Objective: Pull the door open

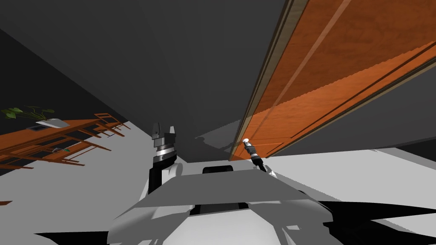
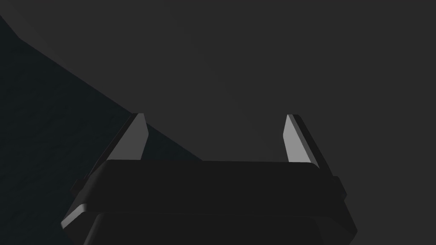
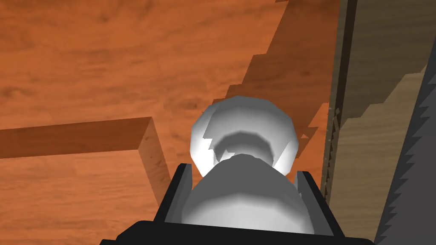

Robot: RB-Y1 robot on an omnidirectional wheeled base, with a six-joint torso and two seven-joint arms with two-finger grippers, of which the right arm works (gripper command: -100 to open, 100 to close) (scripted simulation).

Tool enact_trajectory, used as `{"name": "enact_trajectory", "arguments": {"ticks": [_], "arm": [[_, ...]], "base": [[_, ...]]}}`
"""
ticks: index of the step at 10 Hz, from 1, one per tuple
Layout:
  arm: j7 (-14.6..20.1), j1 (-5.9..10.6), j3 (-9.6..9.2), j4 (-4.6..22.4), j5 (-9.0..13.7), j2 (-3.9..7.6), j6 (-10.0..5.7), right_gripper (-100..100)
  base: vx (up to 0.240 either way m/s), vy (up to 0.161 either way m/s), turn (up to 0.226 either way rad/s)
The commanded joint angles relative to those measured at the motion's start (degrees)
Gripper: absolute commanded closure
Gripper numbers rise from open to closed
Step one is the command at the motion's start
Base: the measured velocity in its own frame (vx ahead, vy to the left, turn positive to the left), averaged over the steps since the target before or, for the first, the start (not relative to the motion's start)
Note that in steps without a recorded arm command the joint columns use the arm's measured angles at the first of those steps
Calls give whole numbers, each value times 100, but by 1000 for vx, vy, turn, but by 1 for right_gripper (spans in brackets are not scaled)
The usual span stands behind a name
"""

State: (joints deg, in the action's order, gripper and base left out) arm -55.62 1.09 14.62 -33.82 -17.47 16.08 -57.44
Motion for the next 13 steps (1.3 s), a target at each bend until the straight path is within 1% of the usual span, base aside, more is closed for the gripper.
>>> {"name": "enact_trajectory", "arguments": {"ticks": [1,4,5,7,8,10,11,13], "arm": [[258,12,-48,29,55,-13,-5,100],[748,35,-144,32,192,-6,16,100],[810,35,-144,32,192,-6,16,100],[1158,51,-213,35,290,-2,31,100],[1201,51,-213,35,290,-2,31,100],[1557,70,-294,37,407,4,50,100],[1630,70,-294,37,407,4,50,100],[1996,91,-380,40,530,10,69,100]], "base": [[-38,-12,22],[-38,-17,26],[-32,-20,20],[-26,-13,28],[-26,-12,13],[-39,-12,27],[-31,-11,16],[-44,-21,33]]}}
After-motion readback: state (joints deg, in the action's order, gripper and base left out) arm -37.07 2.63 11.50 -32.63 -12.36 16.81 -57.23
